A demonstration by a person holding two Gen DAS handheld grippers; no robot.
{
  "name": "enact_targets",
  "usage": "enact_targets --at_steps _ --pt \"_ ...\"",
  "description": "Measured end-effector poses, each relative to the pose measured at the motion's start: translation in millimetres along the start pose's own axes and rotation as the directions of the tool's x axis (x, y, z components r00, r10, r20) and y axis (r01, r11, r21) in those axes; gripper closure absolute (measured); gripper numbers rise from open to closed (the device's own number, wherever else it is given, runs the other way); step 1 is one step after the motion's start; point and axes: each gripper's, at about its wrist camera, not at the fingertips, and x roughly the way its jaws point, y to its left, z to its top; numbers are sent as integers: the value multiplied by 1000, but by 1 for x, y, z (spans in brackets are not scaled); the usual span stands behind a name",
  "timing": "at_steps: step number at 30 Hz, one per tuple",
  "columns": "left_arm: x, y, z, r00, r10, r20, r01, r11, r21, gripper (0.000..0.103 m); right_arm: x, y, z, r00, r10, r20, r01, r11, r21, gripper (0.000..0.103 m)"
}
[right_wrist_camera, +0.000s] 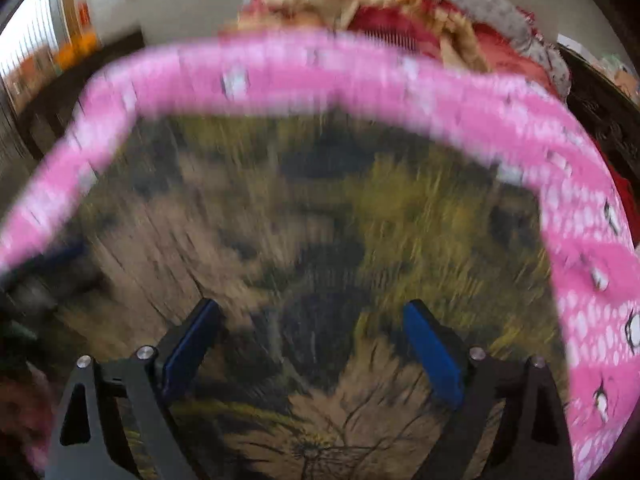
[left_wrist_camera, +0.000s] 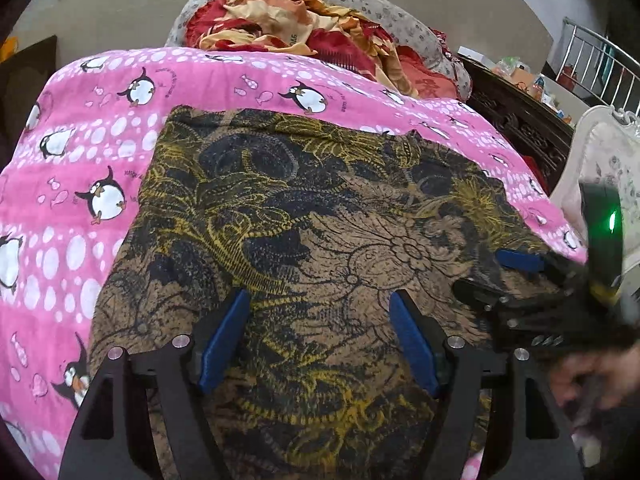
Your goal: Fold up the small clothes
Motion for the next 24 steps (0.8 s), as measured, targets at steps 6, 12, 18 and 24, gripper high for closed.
enact_targets --at_steps 6,12,18,24 --pt "-66 21 -37 984 -166 59 174 963 -208 50 -5 -17 -10 991 93 97 -99 993 62 0" --pt "-75 44 -97 982 -188 -5 171 902 -397 50 -3 -15 -12 992 85 98 -91 994 56 0" --pt "-70 65 -89 978 -204 52 203 844 -497 50 -3 -17 -12 992 82 99 -88 995 54 0" --pt "-66 99 -85 973 -174 149 229 701 -675 51 -4 -14 -12 991 82 101 -88 995 54 0"
